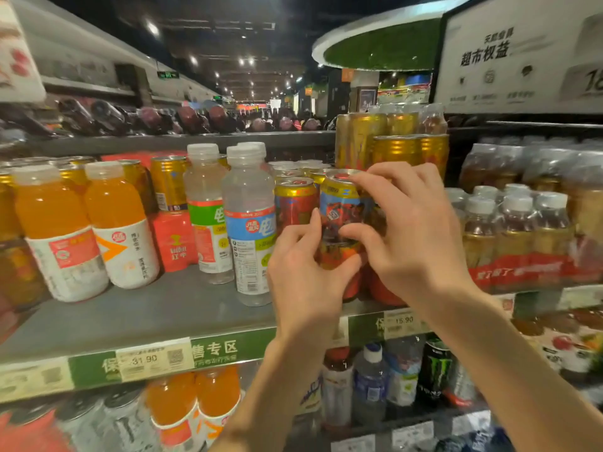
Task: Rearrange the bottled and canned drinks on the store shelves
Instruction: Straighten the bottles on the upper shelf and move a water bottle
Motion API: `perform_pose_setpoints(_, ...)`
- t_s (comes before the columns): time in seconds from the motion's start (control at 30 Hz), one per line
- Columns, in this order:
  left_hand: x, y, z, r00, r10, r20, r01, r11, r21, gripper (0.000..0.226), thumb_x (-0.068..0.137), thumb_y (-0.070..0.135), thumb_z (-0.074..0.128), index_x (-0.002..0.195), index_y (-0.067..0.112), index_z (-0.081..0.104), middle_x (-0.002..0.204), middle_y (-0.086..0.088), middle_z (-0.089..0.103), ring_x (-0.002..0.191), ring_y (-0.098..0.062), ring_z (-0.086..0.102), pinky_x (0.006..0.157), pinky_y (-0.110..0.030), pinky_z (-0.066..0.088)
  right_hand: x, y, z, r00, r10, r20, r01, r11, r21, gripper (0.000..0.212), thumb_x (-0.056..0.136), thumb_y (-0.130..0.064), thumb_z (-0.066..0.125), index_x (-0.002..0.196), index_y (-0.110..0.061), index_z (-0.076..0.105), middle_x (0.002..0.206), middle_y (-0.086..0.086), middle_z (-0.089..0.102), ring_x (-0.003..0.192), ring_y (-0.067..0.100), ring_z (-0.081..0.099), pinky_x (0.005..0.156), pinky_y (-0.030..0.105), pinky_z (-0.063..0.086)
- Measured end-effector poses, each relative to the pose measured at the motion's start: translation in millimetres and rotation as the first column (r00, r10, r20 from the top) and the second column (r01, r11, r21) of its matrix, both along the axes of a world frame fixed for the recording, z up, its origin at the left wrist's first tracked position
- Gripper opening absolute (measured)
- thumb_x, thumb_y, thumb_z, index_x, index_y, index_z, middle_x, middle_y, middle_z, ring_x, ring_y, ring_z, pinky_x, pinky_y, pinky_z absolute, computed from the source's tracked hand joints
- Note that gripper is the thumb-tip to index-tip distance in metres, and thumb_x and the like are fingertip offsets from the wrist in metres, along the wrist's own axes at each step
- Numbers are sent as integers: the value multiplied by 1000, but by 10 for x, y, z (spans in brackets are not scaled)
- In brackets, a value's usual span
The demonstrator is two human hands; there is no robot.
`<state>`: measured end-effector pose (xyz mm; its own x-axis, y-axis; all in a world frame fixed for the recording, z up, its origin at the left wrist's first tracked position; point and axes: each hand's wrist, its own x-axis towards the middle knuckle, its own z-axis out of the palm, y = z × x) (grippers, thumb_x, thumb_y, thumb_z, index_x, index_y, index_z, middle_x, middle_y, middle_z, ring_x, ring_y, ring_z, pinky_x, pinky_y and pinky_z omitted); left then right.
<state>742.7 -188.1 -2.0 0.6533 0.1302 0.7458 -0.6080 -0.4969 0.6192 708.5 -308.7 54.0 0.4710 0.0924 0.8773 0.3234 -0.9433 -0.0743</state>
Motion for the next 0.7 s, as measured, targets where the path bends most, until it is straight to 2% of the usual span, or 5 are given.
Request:
perform_pose_setpoints(0.17, 133, -127, -96, 993, 118, -3, -118, 991, 57, 74, 70, 42, 88, 134, 14, 64, 97, 5, 58, 89, -10, 55, 81, -24, 47, 179, -134, -39, 998, -13, 53, 19, 993, -114, 46, 76, -25, 85, 117, -10, 69, 114, 3, 68, 95, 19, 37, 73, 29, 18)
perform_pose_setpoints(0.23, 162, -168, -119, 989, 150, 2, -149, 987, 51, 68, 69, 42, 87, 128, 14, 67, 94, 4, 54, 83, -6, 48, 77, -19, 42, 236, -170, -68, 998, -13, 61, 21, 991, -135, 45, 75, -27, 86, 114, -12, 70, 112, 1, 69, 93, 18, 36, 73, 32, 20)
perform_pose_setpoints(0.33, 182, -223, -130, 984, 179, -3, -178, 983, 53, 58, 72, 43, 84, 120, 14, 70, 89, 4, 49, 78, -4, 43, 71, -21, 41, 315, -205, -116, 997, -12, 81, 24, 990, -142, 46, 74, -29, 85, 114, -12, 70, 112, 1, 69, 93, 20, 36, 75, 34, 22)
perform_pose_setpoints(0.57, 182, -274, -159, 980, 200, -7, -199, 978, 57, 73, 73, 37, 86, 137, 13, 60, 98, 0, 55, 88, -16, 56, 78, -34, 52, 484, -227, -126, 993, -99, 68, 108, 982, -152, 42, 75, -31, 86, 112, -19, 70, 114, -3, 67, 96, 23, 34, 79, 38, 21)
perform_pose_setpoints(0.7, 170, -275, -203, 988, 152, -12, -151, 987, 47, 65, 78, 22, 85, 136, 15, 59, 111, 2, 58, 98, -16, 60, 83, -40, 57, 544, -175, -125, 987, -145, 76, 155, 977, -147, 45, 68, -25, 92, 108, -19, 70, 111, -4, 67, 95, 23, 32, 78, 39, 19)
